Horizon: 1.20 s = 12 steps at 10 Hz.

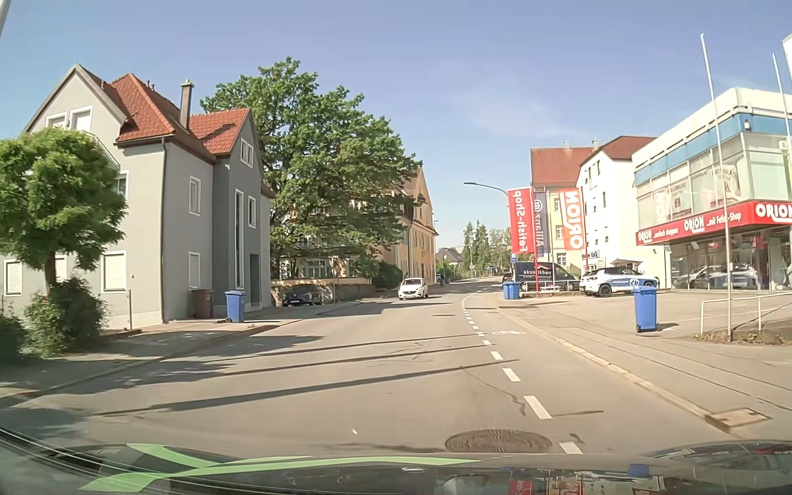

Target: Follow the waypoints while adhering to traffic rules and regulations

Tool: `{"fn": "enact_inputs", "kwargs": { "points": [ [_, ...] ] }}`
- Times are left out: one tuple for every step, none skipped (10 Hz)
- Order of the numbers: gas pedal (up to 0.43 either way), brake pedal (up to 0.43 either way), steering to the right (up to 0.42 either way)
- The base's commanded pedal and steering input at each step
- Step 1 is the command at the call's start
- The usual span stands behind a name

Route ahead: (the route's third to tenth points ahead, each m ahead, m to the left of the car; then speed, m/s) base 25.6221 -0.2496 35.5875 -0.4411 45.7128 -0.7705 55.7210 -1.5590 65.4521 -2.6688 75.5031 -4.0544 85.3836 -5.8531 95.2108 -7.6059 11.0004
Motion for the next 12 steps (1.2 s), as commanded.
{"fn": "enact_inputs", "kwargs": {
  "points": [
    [0.079, 0.0, 0.005],
    [0.079, 0.0, 0.006],
    [0.079, 0.0, 0.005],
    [0.079, 0.0, 0.005],
    [0.079, 0.0, 0.004],
    [0.079, 0.0, 0.005],
    [0.079, 0.0, 0.004],
    [0.079, 0.0, 0.004],
    [0.079, 0.0, 0.004],
    [0.079, 0.0, 0.004],
    [0.079, 0.0, 0.004],
    [0.079, 0.0, 0.004]
  ]
}}
